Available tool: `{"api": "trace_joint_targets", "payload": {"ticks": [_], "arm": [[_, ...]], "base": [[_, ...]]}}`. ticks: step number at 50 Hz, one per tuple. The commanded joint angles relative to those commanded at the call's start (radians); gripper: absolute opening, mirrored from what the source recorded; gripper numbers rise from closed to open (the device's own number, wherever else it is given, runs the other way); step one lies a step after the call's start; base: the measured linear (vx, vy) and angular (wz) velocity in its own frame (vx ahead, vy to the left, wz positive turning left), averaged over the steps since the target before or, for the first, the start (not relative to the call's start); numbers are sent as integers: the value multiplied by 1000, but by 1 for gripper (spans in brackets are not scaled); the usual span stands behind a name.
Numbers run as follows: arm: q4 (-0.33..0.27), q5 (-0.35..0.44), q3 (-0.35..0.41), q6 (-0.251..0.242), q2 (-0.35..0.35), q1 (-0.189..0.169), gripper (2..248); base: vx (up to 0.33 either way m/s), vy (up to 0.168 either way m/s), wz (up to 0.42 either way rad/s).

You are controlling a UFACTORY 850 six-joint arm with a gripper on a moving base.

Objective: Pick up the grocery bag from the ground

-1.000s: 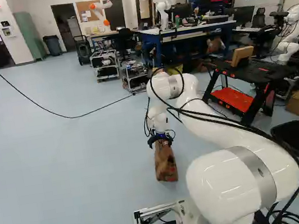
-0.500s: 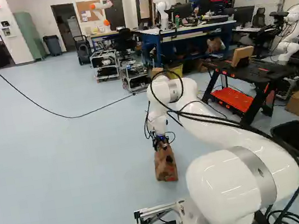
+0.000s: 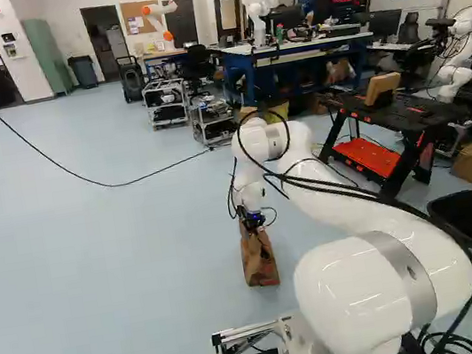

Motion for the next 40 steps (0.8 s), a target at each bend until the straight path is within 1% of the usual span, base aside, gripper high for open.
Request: {"api": "trace_joint_targets", "payload": {"ticks": [40], "arm": [[0,0,142,0,151,0,21]], "base": [[0,0,0]]}}
